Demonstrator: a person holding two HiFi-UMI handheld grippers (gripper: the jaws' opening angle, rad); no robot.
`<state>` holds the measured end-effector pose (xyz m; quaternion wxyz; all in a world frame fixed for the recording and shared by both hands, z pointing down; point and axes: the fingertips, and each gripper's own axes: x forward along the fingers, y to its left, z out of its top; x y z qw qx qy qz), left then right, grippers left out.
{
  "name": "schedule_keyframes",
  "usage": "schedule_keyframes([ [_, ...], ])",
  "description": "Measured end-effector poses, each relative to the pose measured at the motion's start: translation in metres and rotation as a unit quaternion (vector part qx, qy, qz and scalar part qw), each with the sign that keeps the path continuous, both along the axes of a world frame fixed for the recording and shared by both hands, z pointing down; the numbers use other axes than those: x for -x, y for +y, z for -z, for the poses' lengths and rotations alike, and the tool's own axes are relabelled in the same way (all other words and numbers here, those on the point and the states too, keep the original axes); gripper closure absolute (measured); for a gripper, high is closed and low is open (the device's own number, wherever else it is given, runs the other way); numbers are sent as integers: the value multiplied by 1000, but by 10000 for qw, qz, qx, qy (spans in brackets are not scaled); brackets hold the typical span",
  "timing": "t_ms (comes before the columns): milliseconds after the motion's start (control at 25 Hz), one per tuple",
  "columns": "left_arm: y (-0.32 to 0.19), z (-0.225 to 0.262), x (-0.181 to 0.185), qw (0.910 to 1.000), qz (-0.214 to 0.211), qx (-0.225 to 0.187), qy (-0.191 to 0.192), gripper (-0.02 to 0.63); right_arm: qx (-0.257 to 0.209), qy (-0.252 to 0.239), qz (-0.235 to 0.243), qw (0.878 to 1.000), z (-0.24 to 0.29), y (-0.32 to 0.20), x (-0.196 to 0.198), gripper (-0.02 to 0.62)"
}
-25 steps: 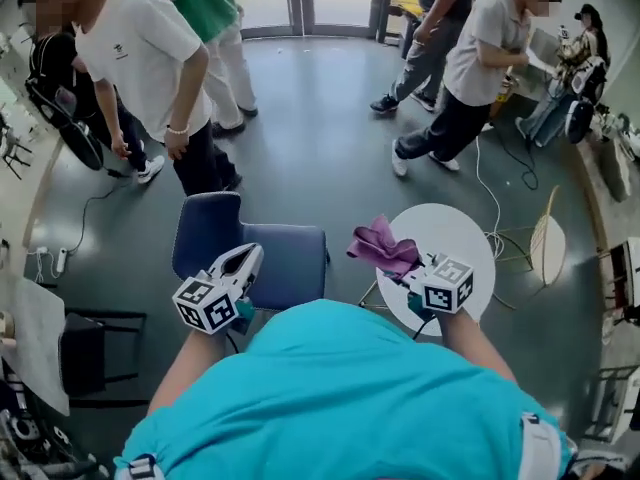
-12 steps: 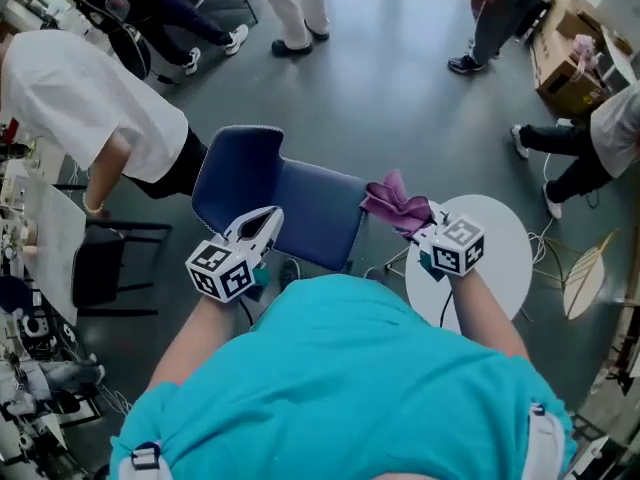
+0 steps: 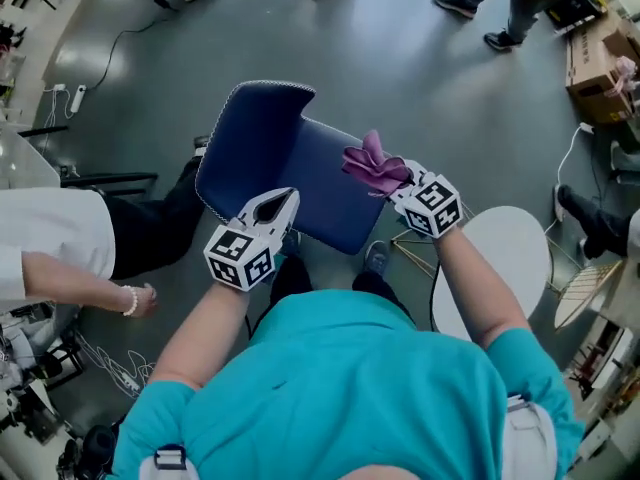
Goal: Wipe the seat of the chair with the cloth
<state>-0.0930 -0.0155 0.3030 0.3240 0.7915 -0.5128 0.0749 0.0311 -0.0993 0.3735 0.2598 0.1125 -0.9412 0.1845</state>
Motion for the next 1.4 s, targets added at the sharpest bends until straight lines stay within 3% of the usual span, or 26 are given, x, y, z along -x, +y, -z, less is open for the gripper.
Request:
schedule_keyframes([
  [200, -3, -65, 19, 9999, 43, 112, 0, 603, -171, 243, 350, 9989, -91, -33, 70, 535],
  [400, -12, -117, 39, 9991, 415, 91, 63, 603, -312, 471, 684, 9961, -186, -53, 128, 535],
  [560, -1, -151, 37, 9976, 491, 260, 411, 603, -542, 877, 887, 9907, -261, -68, 158, 535],
  [720, 14, -176, 39, 9971, 458, 379, 477, 603, -814, 1327, 1287, 9794, -320, -70, 181, 535],
  [1000, 29, -189, 45, 9970, 272, 403, 604, 603, -1176, 1743, 1369, 9680, -362, -89, 216, 535],
  [1400, 35, -192, 43, 9958, 130, 429, 795, 603, -963, 1786, 1495, 9677, -378, -87, 218, 534],
])
